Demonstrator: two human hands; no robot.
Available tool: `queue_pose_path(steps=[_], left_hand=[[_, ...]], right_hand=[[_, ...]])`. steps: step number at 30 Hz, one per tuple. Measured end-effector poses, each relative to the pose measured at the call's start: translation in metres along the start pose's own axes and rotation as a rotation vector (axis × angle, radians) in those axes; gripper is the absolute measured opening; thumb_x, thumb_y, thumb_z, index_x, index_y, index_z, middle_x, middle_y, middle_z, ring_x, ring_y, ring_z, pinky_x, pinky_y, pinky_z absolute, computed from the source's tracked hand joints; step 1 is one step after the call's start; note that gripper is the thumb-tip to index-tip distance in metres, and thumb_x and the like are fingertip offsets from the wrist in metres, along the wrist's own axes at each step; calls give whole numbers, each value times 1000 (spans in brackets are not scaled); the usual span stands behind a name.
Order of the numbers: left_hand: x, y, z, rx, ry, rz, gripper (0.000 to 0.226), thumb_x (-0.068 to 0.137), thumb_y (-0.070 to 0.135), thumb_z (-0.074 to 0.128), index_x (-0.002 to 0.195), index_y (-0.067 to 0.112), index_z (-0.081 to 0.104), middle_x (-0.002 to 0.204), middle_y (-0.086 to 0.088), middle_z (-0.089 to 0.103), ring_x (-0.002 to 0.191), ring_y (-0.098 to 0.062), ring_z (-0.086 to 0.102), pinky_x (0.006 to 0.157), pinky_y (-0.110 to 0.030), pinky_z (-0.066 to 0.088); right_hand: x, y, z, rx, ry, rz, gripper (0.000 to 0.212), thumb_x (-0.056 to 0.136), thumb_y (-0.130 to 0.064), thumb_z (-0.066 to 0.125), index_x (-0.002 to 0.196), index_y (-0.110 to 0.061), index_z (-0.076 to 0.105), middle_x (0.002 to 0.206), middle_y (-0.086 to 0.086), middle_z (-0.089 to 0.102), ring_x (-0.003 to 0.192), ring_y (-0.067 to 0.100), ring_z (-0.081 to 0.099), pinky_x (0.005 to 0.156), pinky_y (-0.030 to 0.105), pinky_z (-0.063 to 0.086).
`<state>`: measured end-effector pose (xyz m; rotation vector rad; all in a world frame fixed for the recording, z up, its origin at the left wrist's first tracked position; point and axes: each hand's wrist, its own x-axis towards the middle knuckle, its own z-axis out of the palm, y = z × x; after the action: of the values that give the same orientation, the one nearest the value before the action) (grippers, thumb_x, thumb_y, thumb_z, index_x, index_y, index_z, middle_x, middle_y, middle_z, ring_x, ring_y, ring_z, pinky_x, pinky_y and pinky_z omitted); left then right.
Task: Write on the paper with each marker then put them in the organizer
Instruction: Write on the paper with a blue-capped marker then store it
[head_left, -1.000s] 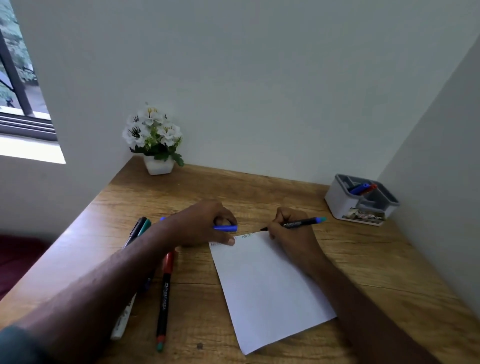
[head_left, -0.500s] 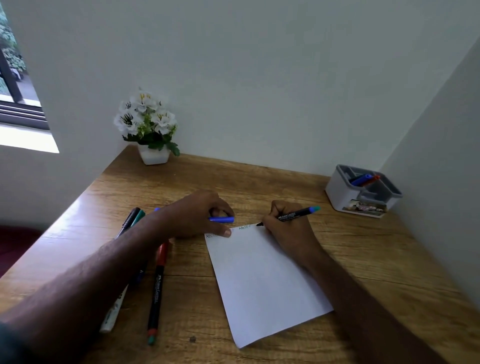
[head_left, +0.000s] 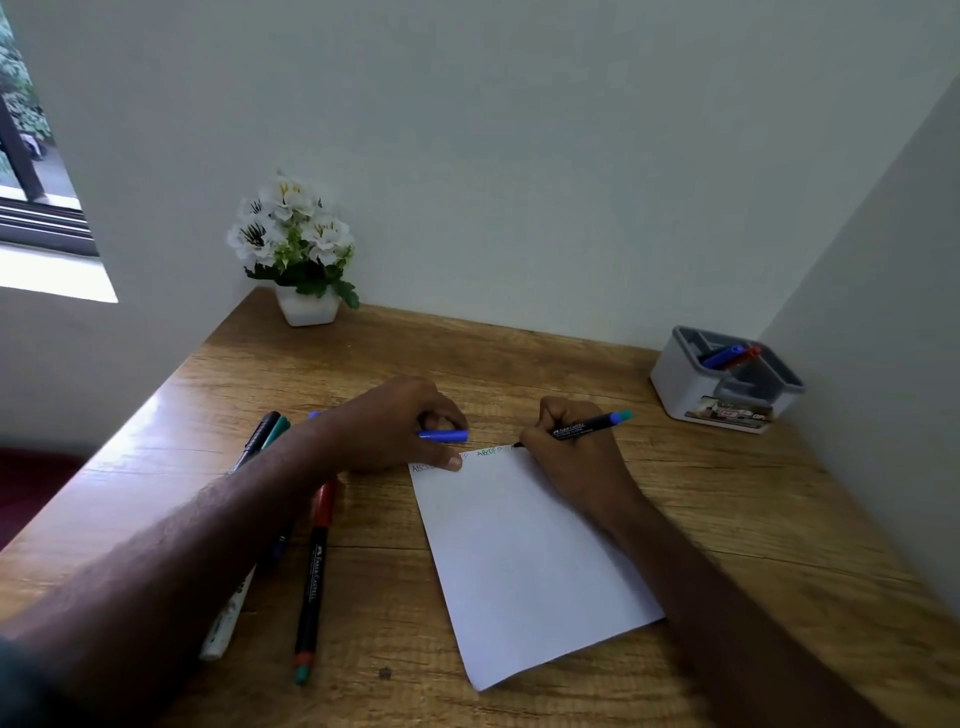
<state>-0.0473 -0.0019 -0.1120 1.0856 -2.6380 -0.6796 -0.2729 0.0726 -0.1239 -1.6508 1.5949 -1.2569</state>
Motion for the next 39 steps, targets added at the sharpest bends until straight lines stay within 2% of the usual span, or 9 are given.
queue_pose_path(steps=[6,19,25,28,39], left_hand=[[0,1,-1,-11,-6,-7,49,81,50,71,127,35,60,114,9,57,102,-7,51,85,-26,47],[0,1,-1,-16,-8,-15,49,82,49,71,128,34,60,113,11,56,99,-5,50,75,-20,41],[0,0,-1,-20,-21,-31,50,81,51,71,128,36,59,115,9,56,101,-7,51,83,-24,46],[0,2,-1,-22,-15,-26,50,82,50,71,128,35,60,115,9,56,101,-6,51,82,-23,46],[-1,2,-1,-22,-14,-35,52,82,51,70,130,34,59,116,9,55,104,-8,50,84,-25,46]], right_hand=[[-1,-2,0,9,11,13,35,80,3,60,54,-10,41,58,6,40,55,12,36,49,22,28],[1,1,0,-2,32,0,34,79,4,60,55,-10,40,54,-1,37,52,7,32,47,17,27],[3,3,2,-6,34,-11,33,78,2,62,54,-8,42,56,2,39,55,10,35,48,20,28],[2,4,0,9,30,-29,32,75,-3,61,53,-11,40,54,-1,38,54,11,34,48,21,27],[1,3,0,4,37,-27,40,77,3,61,52,-16,36,52,-7,35,51,5,31,47,16,26]])
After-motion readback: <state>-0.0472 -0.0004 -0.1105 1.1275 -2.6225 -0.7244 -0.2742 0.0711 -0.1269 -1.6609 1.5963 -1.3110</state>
